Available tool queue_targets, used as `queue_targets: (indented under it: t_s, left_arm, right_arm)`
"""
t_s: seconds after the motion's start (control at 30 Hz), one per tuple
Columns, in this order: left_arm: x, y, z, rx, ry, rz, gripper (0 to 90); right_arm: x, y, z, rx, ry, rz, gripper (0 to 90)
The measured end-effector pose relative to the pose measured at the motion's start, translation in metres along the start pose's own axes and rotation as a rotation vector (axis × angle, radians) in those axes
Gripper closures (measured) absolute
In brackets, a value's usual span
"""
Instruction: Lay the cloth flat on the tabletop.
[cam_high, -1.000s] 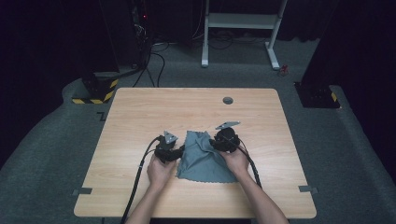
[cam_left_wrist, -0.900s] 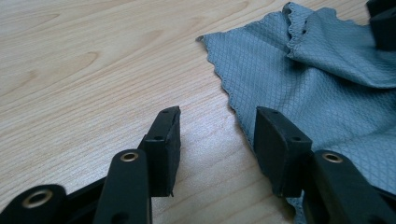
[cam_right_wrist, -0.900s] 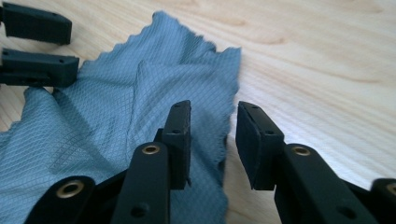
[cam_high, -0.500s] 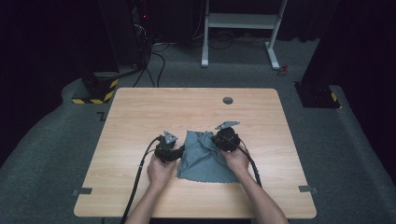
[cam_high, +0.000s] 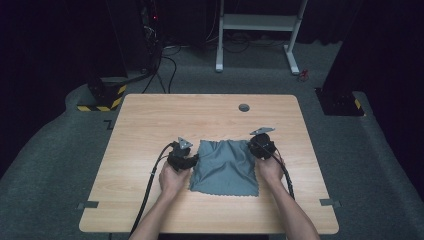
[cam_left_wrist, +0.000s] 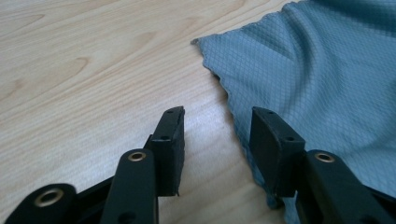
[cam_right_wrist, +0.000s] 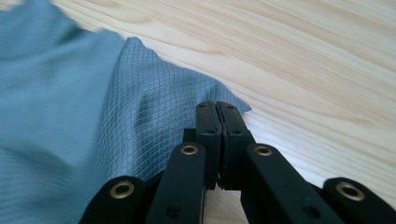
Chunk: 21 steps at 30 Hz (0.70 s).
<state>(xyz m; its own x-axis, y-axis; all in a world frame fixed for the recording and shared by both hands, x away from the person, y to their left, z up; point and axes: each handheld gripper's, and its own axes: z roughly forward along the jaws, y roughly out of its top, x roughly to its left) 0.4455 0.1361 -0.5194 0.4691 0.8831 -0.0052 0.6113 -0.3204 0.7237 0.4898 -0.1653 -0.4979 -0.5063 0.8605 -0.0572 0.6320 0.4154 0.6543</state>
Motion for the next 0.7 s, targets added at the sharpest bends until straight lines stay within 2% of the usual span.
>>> queue_targets:
  t_s: [0.13,0.17,0.37,0.5,0.57,0.7]
  left_arm:
    - [0.003,0.007,0.007,-0.014,-0.001,-0.026,52.1]
    - [0.004,0.009,0.010,0.003,-0.002,-0.028,51.2]
    - [0.003,0.024,0.021,0.031,-0.006,-0.005,48.3]
    - [0.004,0.033,0.029,0.042,0.006,-0.012,47.3]
    - [0.005,0.036,0.031,0.054,0.006,-0.003,47.9]
    - [0.001,0.042,0.034,0.070,0.000,0.028,53.7]
  right_arm:
    - [-0.005,-0.001,0.000,-0.012,0.001,0.010,81.4]
    - [-0.005,-0.001,0.000,-0.015,0.006,0.018,79.5]
    - [-0.004,0.000,0.001,-0.043,0.021,0.036,74.3]
    - [-0.006,0.000,0.004,-0.053,0.018,0.057,71.2]
    - [-0.008,0.000,0.008,-0.047,0.015,0.077,69.9]
    - [-0.007,-0.002,0.015,-0.028,-0.001,0.078,69.6]
